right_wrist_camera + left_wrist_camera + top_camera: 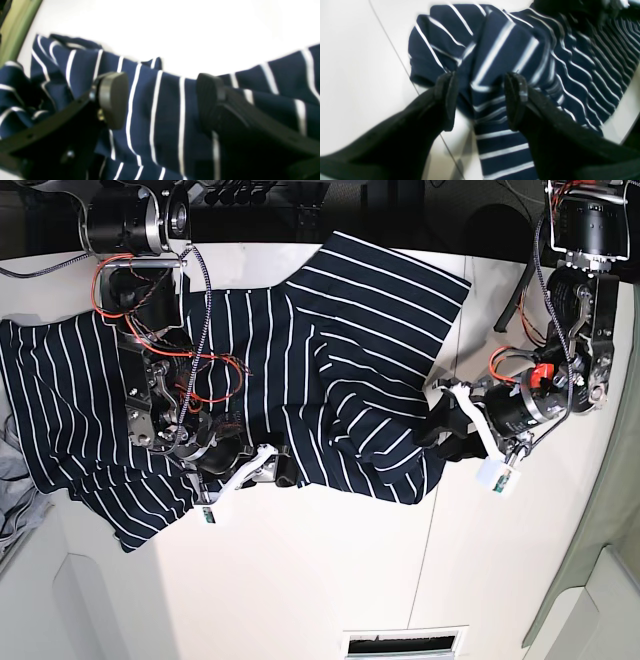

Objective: Layout the t-shirt on the table in an organized manner, then fold the t-shirt properly
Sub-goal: 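Grasp the shirt body with both grippers and drag it flatter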

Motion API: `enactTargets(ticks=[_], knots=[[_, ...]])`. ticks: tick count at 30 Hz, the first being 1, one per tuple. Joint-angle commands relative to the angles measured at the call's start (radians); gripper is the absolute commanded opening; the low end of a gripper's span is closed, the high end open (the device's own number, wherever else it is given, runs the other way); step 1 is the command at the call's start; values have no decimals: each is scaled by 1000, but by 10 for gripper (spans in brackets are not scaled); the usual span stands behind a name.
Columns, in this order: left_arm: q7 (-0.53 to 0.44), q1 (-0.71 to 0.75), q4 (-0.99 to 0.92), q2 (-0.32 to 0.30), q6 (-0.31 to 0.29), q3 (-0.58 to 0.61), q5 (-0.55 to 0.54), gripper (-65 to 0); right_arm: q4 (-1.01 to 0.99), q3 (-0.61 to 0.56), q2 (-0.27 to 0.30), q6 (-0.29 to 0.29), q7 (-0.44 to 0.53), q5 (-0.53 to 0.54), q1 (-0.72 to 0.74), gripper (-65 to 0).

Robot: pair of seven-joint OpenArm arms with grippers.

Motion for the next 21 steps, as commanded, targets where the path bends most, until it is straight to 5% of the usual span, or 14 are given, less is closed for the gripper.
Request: enactTargets(ticks=[1,7,10,11,15,19,21], knots=[[-22,-28,-6,-6,-5,6,-14,-327,19,-21,3,7,19,12,26,-232],[-63,-75,-72,-6,-15,100,11,-347,19,-65,-3,7,19,12,26,-232],[-49,-74,-72,-6,-15,108,11,-612,15,-66,-12,7,25,4,26,-235],[-14,-74,-72,-7,-15,107,11,-650,10,-66,-13,0,41,-20,26,-253],[145,-54,-45,-49,-57,106,-80,-650,-44,-66,-5,-94,94,-136,31,-461],[167,42,60,-166,-81,106,-231,-650,-109,-66,38,-76,142,-184,31,-623],[167,98,114,-221,-81,106,-241,-650,-125,-66,67,-71,160,-190,31,-650]])
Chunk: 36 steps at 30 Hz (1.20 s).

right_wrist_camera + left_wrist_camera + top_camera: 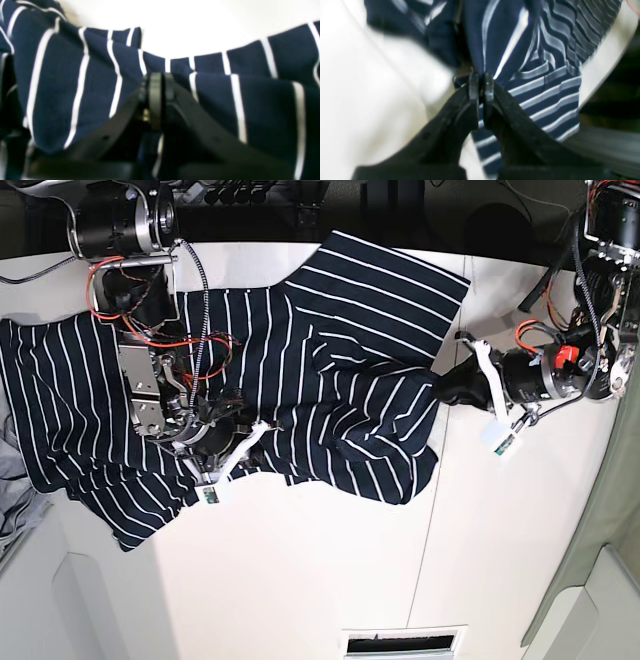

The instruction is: Layout the t-shirt on the table in an organized manner, then fold the t-shirt properly

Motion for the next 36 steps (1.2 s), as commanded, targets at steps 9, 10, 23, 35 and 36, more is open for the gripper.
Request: enactTargets(ticks=[9,10,23,35,36], knots=[[-13,178,65,-119,-10,-5,-16,-650,6,4,113,-16,77,-5,26,-650],[-13,192,65,-122,-10,-5,-15,-650,7,6,114,-16,79,-5,26,-650],[90,245,65,-184,-10,-50,-122,-460,77,17,114,2,67,129,23,-262],[0,112,64,-79,-10,-298,-126,-616,290,296,115,-10,-303,183,-1,-650],[0,101,64,-62,-10,-288,-109,-650,331,338,116,-8,-332,200,-16,-650]])
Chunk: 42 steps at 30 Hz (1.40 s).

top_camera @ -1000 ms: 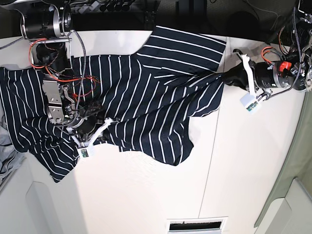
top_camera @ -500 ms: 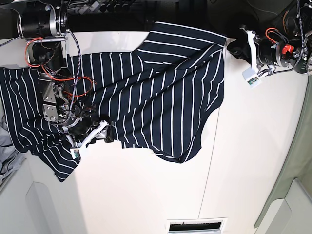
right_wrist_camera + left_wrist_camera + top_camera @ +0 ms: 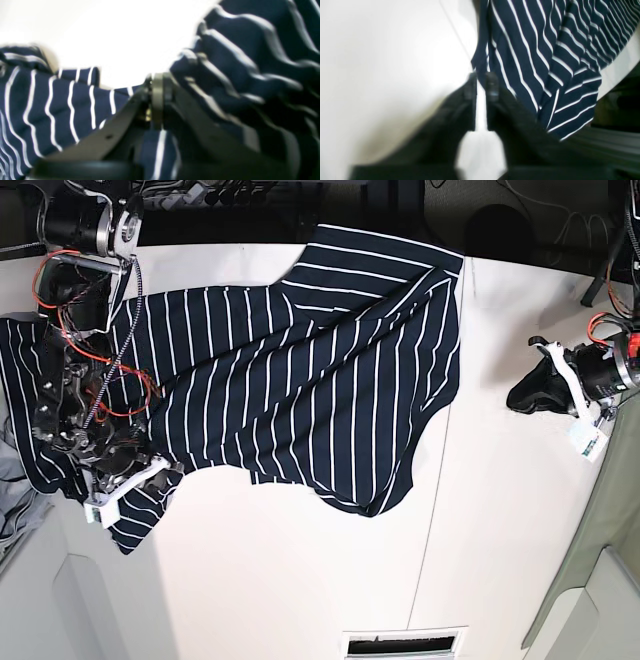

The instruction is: Layout the t-shirt on the table in an organized manner, then fold the t-shirt properly

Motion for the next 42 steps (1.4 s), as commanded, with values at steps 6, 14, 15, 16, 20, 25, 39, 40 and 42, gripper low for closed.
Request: enactTargets(ticks=[6,14,15,16,20,25,39,40,42], knots=[[-74,-25,12,64,-9,79,115,-650,247,198,53,27,-139,151,-112,-650],[-101,-21,-45,87,19,221,254,-650,253,209,112,16,-48,161,-359,-650],[-101,-17,-45,87,16,234,256,-650,249,208,111,-1,-11,145,-377,-650],[-102,-13,-45,87,7,248,256,-650,242,205,111,-23,18,132,-389,-650],[-106,7,-45,87,-2,321,262,-650,164,186,109,-53,49,91,-355,-650],[-132,50,-45,90,32,409,296,-650,-37,92,108,-51,105,69,-225,-650],[-174,82,-47,399,53,585,439,-650,-307,-222,-125,-69,151,-79,87,-650],[-173,69,-47,427,60,597,452,-650,-307,-241,-142,-69,150,-91,95,-650],[-170,38,-47,467,77,603,473,-650,-307,-277,-167,-69,151,-105,109,-650]])
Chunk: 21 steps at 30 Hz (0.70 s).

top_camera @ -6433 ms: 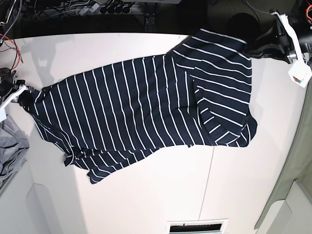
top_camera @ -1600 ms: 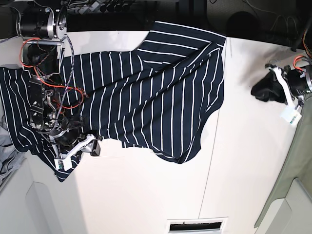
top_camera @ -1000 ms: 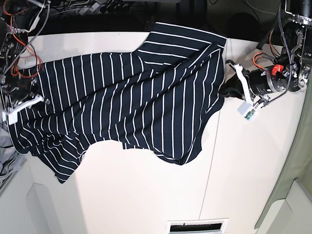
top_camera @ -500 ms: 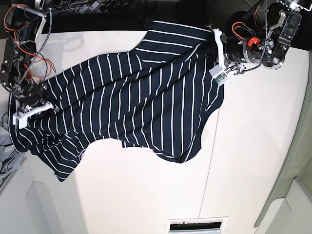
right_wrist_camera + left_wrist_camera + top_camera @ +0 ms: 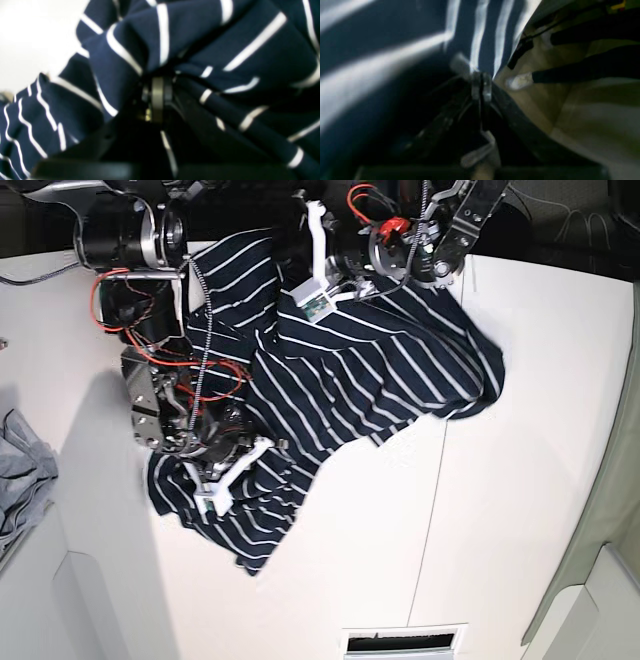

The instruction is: Layout the t-shirt on the table in an organized manner, then fold the t-shirt properly

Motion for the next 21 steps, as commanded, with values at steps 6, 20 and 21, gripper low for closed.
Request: enactTargets(ticks=[6,20,21], knots=[[61,-82,18,-3,-9,-35,-71,-650,117,-20,14,10,-30,-1,14,-650],[66,-180,82,-115,-9,-230,-177,-650,723,-21,106,131,-352,300,-337,-650],[66,-194,75,-126,-3,-230,-172,-650,741,-21,108,156,-356,333,-379,-650]])
